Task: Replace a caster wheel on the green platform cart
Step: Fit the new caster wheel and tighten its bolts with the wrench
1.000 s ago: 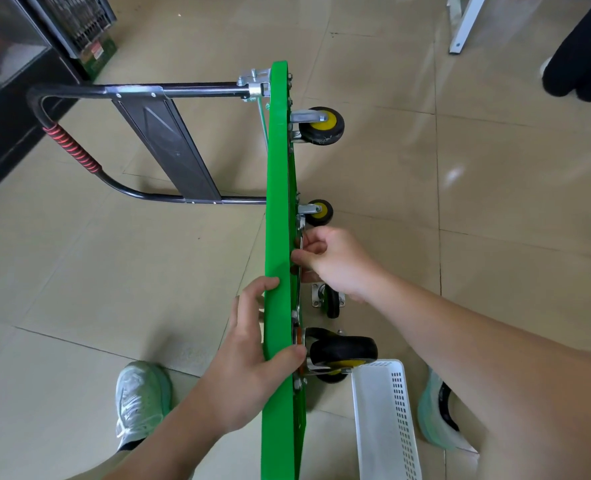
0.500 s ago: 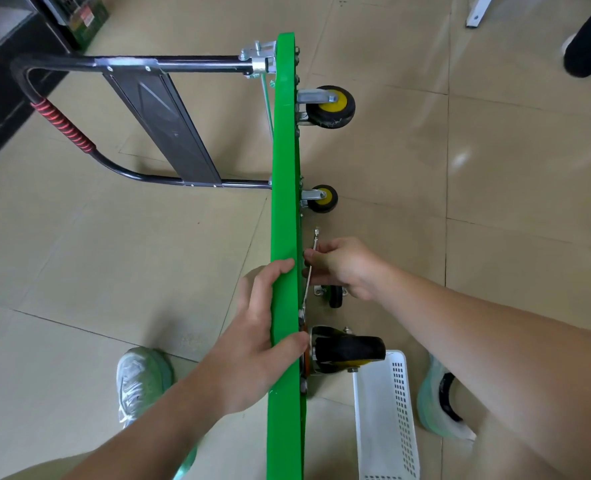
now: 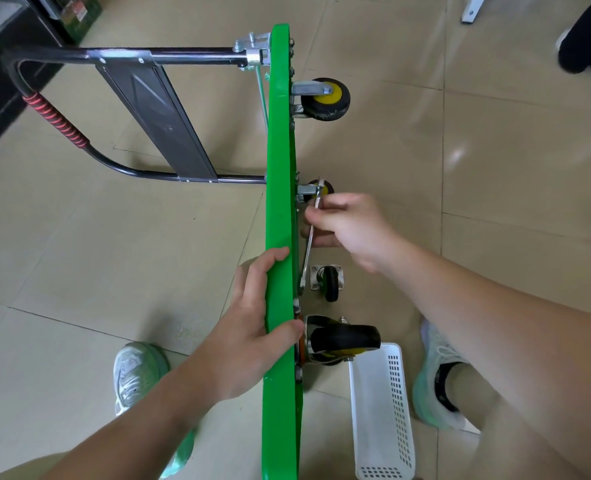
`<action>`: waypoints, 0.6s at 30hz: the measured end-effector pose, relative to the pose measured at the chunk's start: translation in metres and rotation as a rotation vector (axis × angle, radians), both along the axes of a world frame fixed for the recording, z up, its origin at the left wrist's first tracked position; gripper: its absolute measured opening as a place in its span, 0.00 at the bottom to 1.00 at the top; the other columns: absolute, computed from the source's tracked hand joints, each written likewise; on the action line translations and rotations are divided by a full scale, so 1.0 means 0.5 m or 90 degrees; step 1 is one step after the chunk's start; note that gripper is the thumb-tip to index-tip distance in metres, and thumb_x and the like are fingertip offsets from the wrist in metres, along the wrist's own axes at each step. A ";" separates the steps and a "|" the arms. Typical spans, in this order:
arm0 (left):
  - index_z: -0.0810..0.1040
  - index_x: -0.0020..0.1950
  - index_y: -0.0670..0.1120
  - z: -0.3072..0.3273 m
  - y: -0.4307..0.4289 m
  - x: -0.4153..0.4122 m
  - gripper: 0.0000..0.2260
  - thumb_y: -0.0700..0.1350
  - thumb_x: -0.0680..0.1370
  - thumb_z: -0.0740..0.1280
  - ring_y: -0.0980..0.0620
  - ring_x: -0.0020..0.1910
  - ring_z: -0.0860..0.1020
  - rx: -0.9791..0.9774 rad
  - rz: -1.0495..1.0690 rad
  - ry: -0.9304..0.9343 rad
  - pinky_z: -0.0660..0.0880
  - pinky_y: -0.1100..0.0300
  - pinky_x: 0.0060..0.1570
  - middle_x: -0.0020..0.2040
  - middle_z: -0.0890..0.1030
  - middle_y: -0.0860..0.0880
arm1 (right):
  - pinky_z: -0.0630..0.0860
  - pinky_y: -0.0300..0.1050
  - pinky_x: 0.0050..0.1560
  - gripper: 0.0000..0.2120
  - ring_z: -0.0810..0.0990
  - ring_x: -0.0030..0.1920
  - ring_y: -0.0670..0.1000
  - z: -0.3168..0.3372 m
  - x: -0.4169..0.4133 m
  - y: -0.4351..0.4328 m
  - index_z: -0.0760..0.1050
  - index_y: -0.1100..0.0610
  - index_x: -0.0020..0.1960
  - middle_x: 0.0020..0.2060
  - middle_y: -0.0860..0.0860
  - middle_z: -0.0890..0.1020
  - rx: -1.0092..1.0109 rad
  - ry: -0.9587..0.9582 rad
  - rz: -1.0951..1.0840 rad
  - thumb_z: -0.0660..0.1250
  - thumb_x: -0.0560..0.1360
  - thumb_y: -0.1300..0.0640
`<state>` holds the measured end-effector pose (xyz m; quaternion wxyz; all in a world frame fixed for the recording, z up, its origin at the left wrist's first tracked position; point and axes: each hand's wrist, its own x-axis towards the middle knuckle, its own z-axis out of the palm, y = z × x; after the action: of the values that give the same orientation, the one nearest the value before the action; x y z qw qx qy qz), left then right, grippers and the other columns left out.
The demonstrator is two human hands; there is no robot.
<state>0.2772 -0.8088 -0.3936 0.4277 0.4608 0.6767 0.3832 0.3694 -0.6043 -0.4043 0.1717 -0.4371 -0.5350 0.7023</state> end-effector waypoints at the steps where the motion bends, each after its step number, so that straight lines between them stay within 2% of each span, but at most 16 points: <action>1: 0.52 0.71 0.75 -0.001 0.000 0.001 0.35 0.51 0.73 0.67 0.62 0.57 0.73 0.002 0.002 0.002 0.73 0.73 0.51 0.64 0.62 0.67 | 0.84 0.50 0.46 0.05 0.87 0.44 0.55 0.008 0.003 -0.014 0.82 0.58 0.49 0.45 0.57 0.85 0.031 0.009 0.020 0.72 0.76 0.66; 3: 0.53 0.71 0.74 -0.003 0.001 0.003 0.35 0.52 0.73 0.67 0.63 0.56 0.72 0.008 0.008 0.005 0.72 0.75 0.51 0.64 0.62 0.67 | 0.85 0.53 0.48 0.07 0.86 0.46 0.55 0.016 0.009 -0.035 0.81 0.56 0.49 0.43 0.56 0.85 0.078 0.024 0.040 0.72 0.76 0.67; 6: 0.54 0.71 0.74 -0.005 0.001 0.007 0.34 0.57 0.70 0.66 0.65 0.58 0.72 0.020 0.018 -0.012 0.70 0.75 0.53 0.66 0.63 0.65 | 0.84 0.55 0.49 0.09 0.84 0.42 0.51 0.017 0.020 -0.051 0.81 0.53 0.47 0.39 0.53 0.84 0.119 0.034 0.061 0.72 0.75 0.67; 11: 0.56 0.71 0.74 -0.009 0.002 0.008 0.33 0.58 0.69 0.65 0.67 0.60 0.71 0.037 0.024 -0.014 0.69 0.76 0.55 0.67 0.64 0.60 | 0.83 0.46 0.48 0.12 0.83 0.40 0.44 0.014 0.031 -0.077 0.81 0.47 0.46 0.38 0.46 0.85 0.209 0.016 0.127 0.74 0.74 0.65; 14: 0.56 0.71 0.73 -0.011 0.001 0.008 0.33 0.58 0.69 0.65 0.66 0.59 0.71 0.036 0.025 -0.015 0.69 0.75 0.55 0.67 0.64 0.60 | 0.80 0.37 0.46 0.11 0.83 0.40 0.40 0.007 0.037 -0.081 0.81 0.50 0.48 0.39 0.46 0.84 0.189 0.031 0.105 0.73 0.75 0.66; 18: 0.55 0.72 0.72 -0.013 0.002 0.007 0.34 0.58 0.69 0.65 0.64 0.60 0.72 0.033 0.024 -0.009 0.71 0.73 0.55 0.68 0.63 0.60 | 0.79 0.35 0.43 0.12 0.82 0.38 0.40 -0.005 0.046 -0.078 0.81 0.49 0.46 0.34 0.43 0.84 0.164 0.039 0.071 0.74 0.74 0.66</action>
<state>0.2808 -0.8077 -0.4003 0.4129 0.4561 0.6723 0.4117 0.3925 -0.6434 -0.4067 0.2032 -0.3597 -0.6385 0.6494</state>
